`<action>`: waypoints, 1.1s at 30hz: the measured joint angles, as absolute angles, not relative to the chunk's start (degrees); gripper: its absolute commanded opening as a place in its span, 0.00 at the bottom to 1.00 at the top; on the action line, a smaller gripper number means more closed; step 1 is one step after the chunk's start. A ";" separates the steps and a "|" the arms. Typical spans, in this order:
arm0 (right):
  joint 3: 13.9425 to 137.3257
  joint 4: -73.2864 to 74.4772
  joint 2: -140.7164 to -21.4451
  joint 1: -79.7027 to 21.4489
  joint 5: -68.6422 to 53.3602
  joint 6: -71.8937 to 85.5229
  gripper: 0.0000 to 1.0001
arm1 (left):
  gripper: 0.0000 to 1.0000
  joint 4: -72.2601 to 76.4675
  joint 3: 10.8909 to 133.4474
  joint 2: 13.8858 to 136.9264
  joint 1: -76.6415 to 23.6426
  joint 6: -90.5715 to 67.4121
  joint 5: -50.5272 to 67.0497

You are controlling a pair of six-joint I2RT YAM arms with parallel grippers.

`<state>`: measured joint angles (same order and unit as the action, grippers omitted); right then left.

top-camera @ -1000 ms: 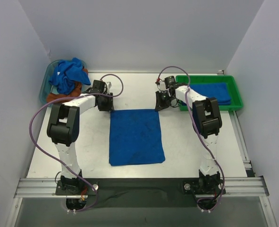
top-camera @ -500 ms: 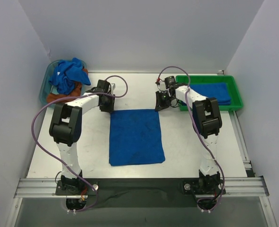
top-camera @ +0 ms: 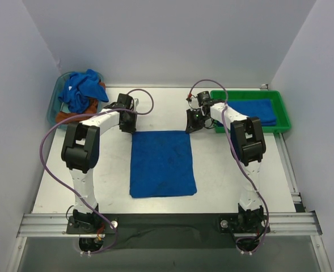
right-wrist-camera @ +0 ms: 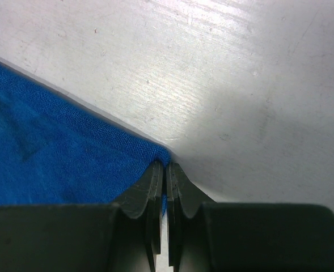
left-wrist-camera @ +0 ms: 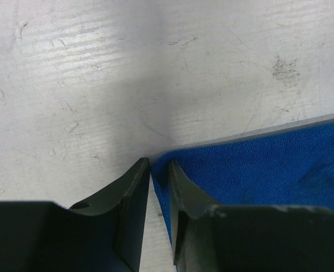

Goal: Fold and stack the towels
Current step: Fold the towel

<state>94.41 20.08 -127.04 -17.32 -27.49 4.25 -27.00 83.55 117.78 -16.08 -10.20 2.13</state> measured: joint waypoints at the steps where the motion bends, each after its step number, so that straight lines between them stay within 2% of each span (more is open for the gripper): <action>1: 94.41 20.08 -127.04 -17.32 -27.49 4.25 0.00 | 0.26 -27.00 83.55 117.80 -16.08 -10.09 1.98; 2: 94.41 20.08 -127.04 -17.32 -27.49 4.25 0.00 | 0.19 -26.98 83.57 117.84 -16.08 -9.98 1.80; 4: 94.41 20.08 -127.04 -17.32 -27.49 4.23 0.00 | 0.13 -26.96 83.61 117.91 -16.03 -9.85 1.72; 5: 94.41 20.08 -127.04 -17.32 -27.49 4.23 0.00 | 0.06 -26.96 83.64 117.93 -16.03 -9.80 1.74; 8: 94.41 20.08 -127.04 -17.32 -27.49 4.21 0.00 | 0.00 -26.98 83.72 117.93 -16.05 -9.50 1.76; 33: 97.32 19.29 -125.43 -15.79 -19.68 -0.19 0.00 | 0.00 -27.51 91.92 120.09 -15.51 -6.79 3.55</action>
